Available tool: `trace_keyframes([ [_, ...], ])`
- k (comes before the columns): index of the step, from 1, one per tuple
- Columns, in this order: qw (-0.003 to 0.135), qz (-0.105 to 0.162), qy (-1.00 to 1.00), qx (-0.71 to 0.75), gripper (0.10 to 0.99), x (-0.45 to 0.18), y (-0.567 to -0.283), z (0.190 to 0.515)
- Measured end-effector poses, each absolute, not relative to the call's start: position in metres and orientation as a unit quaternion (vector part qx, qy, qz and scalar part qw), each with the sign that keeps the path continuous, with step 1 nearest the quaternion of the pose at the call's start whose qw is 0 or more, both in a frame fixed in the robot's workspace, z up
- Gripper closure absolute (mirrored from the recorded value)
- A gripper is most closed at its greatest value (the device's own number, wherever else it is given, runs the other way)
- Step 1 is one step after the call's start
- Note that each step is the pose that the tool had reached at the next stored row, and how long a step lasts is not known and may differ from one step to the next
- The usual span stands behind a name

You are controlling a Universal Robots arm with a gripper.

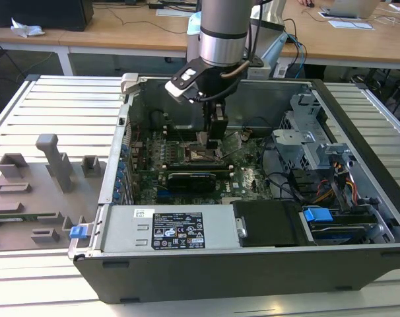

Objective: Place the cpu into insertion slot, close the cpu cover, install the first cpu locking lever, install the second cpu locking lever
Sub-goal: 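Place the cpu into insertion slot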

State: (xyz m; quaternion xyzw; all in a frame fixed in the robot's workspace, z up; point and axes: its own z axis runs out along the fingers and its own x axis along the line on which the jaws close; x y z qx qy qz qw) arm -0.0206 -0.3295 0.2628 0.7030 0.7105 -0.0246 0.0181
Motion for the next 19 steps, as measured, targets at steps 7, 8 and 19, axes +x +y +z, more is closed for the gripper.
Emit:
trace_keyframes([
  [7,0.018,-0.025,0.705,0.709,0.545,-0.021,-0.328,0.263],
  [8,0.018,-0.025,0.705,0.709,0.545,-0.021,-0.327,0.263],
  [19,0.018,-0.025,0.705,0.709,0.545,-0.021,-0.302,0.263],
])
